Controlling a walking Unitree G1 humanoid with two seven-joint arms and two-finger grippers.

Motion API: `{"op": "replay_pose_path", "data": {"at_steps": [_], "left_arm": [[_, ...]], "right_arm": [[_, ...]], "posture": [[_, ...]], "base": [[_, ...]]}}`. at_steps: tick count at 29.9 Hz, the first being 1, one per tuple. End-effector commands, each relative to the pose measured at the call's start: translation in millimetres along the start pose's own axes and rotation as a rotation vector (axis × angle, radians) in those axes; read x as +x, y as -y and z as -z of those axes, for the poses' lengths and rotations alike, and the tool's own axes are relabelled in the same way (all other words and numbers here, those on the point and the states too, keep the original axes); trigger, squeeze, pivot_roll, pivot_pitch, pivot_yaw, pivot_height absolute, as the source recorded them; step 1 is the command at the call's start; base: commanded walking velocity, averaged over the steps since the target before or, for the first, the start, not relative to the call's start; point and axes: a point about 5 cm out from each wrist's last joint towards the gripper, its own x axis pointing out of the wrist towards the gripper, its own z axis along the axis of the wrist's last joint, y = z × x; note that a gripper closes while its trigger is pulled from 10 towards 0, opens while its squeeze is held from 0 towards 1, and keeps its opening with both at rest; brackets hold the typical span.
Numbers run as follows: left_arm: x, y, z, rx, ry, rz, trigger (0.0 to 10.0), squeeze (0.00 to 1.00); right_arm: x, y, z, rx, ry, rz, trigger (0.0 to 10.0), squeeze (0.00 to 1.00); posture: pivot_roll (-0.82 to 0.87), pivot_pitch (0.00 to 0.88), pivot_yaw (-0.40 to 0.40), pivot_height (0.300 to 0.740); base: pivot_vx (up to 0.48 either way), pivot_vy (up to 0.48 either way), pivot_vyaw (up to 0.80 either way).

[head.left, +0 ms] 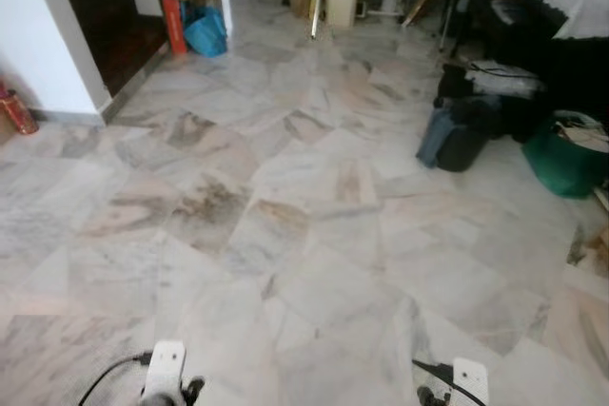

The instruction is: Move the pillow to the sofa from floor

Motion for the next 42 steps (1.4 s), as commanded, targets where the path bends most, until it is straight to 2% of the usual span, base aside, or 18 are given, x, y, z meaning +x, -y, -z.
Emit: {"op": "replay_pose_path", "data": {"at_steps": [1,3,4,8,13,14,18,23,25,32,42], "left_arm": [[0.1,1.5,2,-0.001,-0.02,0.0,10.0,0.0],[0.8,4.0,0,-0.001,-0.015,0.003,10.0,0.0],[2.3,11.7,-3,0.0,-0.005,0.011,10.0,0.0],[4.0,22.8,-8,0.002,0.007,0.022,10.0,0.0],[5.4,34.1,-13,0.003,0.018,0.033,10.0,0.0],[6.3,40.7,-17,0.002,0.026,0.039,10.0,0.0],[5.0,28.9,-12,-0.001,0.015,0.028,10.0,0.0],[4.8,26.9,-11,-0.004,0.013,0.024,10.0,0.0],[4.7,26.0,-10,-0.003,0.01,0.022,10.0,0.0],[5.0,23.1,-12,0.006,0.006,0.021,10.0,0.0],[6.0,22.9,-17,0.004,0.013,0.024,10.0,0.0]], "right_arm": [[-0.2,-0.7,2,0.007,-0.009,0.003,10.0,0.0],[0.0,-1.4,2,0.007,-0.009,0.002,10.0,0.0],[0.1,-2.7,2,0.006,-0.009,0.0,10.0,0.0],[-0.7,-2.8,6,0.006,-0.013,-0.002,10.0,0.0],[-4.9,8.0,16,0.009,-0.022,0.005,10.0,0.0],[-6.1,12.8,17,0.011,-0.021,0.009,10.0,0.0],[-6.7,18.6,15,0.011,-0.017,0.015,10.0,0.0],[-3.8,14.9,6,0.007,-0.005,0.01,10.0,0.0],[0.0,2.0,-2,0.003,0.006,-0.004,10.0,0.0],[1.8,-9.9,-3,-0.002,0.005,-0.019,10.0,0.0],[1.4,-3.7,-5,-0.009,0.009,-0.016,10.0,0.0]], "posture": [[0.08,0.0,-0.023,0.74],[0.08,0.0,-0.023,0.74],[0.08,0.0,-0.022,0.74],[0.08,0.0,-0.021,0.74],[0.08,0.0,-0.021,0.74],[0.08,0.0,-0.021,0.74],[0.08,0.0,-0.022,0.74],[0.07,0.0,-0.021,0.74],[0.07,0.0,-0.014,0.74],[0.06,0.0,-0.006,0.74],[0.05,0.0,-0.011,0.74]], "base": [[-0.3,0.0,0.0],[-0.304,0.0,0.0],[-0.307,0.0,0.0],[-0.307,0.0,0.0],[-0.309,0.0,0.0],[-0.311,0.0,0.0],[-0.312,0.0,0.0],[-0.316,0.0,0.0],[-0.321,0.0,0.0],[-0.327,0.0,0.0],[-0.333,0.0,0.0]]}}
